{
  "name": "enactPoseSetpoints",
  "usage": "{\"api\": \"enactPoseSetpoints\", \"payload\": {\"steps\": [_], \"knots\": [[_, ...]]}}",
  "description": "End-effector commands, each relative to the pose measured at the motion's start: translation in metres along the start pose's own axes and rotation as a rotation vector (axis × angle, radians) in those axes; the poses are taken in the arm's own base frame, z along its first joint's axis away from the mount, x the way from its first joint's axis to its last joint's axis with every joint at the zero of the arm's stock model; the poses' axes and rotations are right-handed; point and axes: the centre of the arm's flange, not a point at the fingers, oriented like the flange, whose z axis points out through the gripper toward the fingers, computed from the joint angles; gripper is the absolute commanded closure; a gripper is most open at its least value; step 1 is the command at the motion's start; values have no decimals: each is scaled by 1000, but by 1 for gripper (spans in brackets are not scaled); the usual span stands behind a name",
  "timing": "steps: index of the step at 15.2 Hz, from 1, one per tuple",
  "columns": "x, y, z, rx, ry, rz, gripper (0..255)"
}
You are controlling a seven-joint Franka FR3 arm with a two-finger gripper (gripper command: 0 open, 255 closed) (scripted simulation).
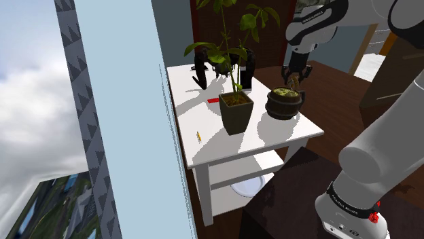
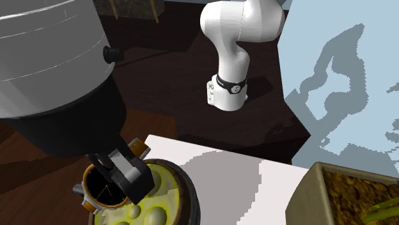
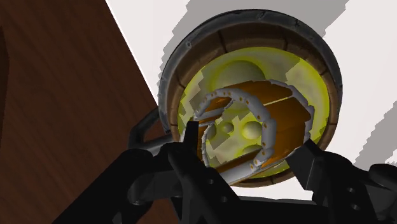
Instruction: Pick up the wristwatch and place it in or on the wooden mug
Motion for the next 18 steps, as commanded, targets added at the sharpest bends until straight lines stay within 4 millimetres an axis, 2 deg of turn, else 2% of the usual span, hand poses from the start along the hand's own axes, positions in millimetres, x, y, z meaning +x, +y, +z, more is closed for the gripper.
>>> {"api": "enactPoseSetpoints", "payload": {"steps": [1, 4, 5, 10, 14, 18], "knots": [[0, 0, 9, -6, -18, 1, 255], [0, 0, 9, -6, -18, 1, 255], [0, -1, 8, -6, -18, 1, 0], [0, 0, 9, -6, -18, 1, 0], [1, 0, -41, -6, -18, 1, 0], [1, 0, -41, -6, -18, 1, 0]]}}
